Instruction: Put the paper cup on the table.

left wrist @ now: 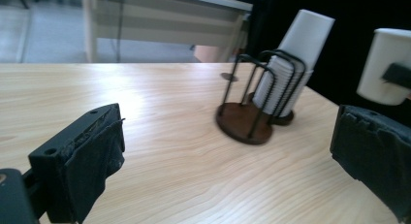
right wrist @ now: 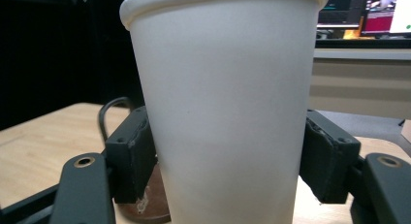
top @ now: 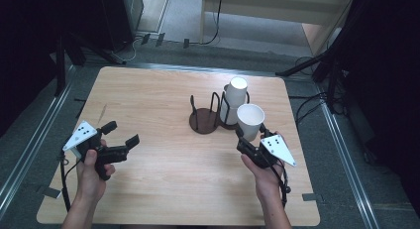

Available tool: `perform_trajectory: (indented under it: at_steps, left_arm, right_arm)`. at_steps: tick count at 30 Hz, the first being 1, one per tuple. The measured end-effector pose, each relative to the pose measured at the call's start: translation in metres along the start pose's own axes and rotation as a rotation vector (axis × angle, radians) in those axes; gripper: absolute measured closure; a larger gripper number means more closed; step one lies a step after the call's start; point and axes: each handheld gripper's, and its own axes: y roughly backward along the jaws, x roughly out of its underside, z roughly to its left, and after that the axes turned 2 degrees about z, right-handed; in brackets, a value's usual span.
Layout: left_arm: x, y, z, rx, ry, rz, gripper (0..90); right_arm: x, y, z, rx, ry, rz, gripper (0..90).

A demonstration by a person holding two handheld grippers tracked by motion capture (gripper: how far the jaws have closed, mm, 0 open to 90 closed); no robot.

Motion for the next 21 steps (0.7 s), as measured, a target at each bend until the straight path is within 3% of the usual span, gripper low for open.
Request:
perform_trajectory:
  at_steps: [3,9,10,14,18,21]
  left_arm:
    - [0.007,0.010,0.017,-0.038,0.021,-0.012,0.0]
    - [0.020,0.022,0.035,-0.097,0.030,-0.011,0.0]
    - [0.025,0.027,0.041,-0.119,0.035,-0.008,0.0]
    - [0.031,0.035,0.052,-0.151,0.053,-0.011,0.0]
    - [0.036,0.043,0.062,-0.168,0.063,-0.027,0.0]
    - [0.044,0.048,0.070,-0.186,0.070,-0.040,0.0]
  right_arm:
    - [0.001,0.000,-0.010,0.036,-0.012,-0.002,30.2]
    - [0.003,-0.002,-0.025,0.084,-0.022,0.014,30.4]
    - [0.005,-0.003,-0.032,0.119,-0.023,0.000,30.7]
    - [0.010,-0.005,-0.045,0.163,-0.039,-0.002,31.0]
    - [0.013,-0.006,-0.053,0.179,-0.047,0.005,31.0]
    - [0.016,-0.007,-0.062,0.175,-0.082,0.002,31.4]
